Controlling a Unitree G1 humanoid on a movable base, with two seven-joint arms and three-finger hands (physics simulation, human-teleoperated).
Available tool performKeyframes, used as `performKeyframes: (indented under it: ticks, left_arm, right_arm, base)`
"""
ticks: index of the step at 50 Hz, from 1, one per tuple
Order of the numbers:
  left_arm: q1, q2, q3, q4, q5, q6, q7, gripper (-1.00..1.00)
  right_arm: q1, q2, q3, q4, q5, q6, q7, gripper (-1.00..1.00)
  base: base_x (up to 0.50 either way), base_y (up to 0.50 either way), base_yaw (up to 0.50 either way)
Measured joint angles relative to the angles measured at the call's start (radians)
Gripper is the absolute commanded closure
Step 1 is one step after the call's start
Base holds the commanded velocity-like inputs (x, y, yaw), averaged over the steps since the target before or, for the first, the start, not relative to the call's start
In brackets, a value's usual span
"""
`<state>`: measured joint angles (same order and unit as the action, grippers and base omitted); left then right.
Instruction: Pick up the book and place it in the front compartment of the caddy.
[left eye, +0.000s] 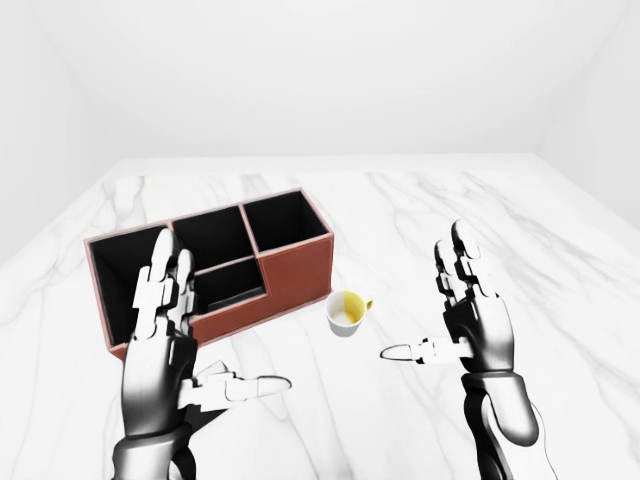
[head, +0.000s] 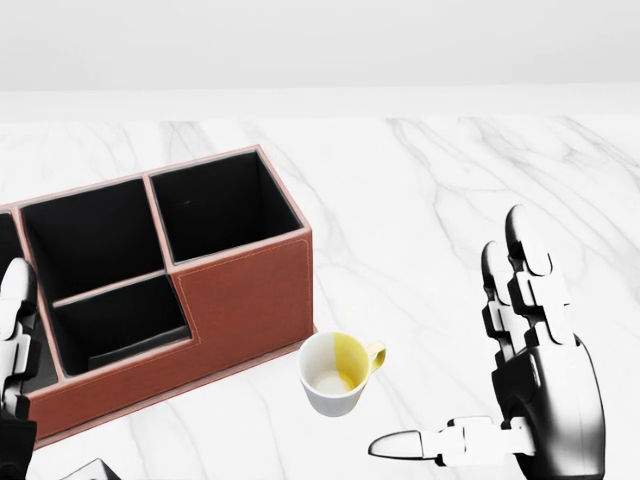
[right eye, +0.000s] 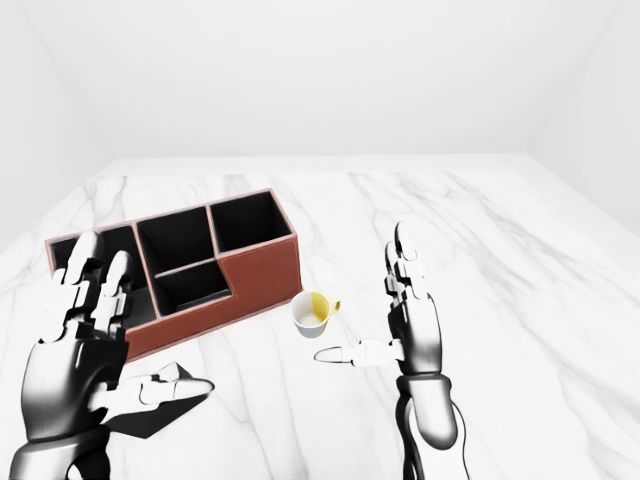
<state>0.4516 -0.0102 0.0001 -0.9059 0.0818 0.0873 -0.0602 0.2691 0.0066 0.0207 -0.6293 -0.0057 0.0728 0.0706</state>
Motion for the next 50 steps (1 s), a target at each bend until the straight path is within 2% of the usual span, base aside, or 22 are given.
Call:
performKeyframes:
  ticks: [8, 20, 33, 50]
  left_arm:
    - [0.068, 0.0, 0.006, -0.031, 0.127, 0.0, -0.022, -1.0]
    - [0.122, -0.032, 0.05, -0.007, 0.333, 0.0, -0.043, -1.0]
    - [0.132, -0.064, 0.096, 0.067, 0.512, 0.0, -0.033, -1.0]
    - [0.121, -0.08, 0.129, 0.147, 0.656, 0.0, 0.004, -1.0]
  right_arm:
    - [-0.001, 0.001, -0.002, 0.002, 0.001, 0.0, 0.0, -0.98]
    - [0.002, 0.001, -0.003, -0.008, 0.0, 0.009, -0.002, -0.99]
    - [0.0, 0.002, -0.005, -0.009, 0.0, 0.012, -0.004, -0.99]
    - [0.002, 0.002, -0.006, -0.019, 0.002, 0.014, -0.006, -0.99]
  base:
    - [0.0, 0.0, 0.0]
    - [0.0, 0.0, 0.0]
    - [0.0, 0.0, 0.0]
    - [0.0, 0.0, 0.0]
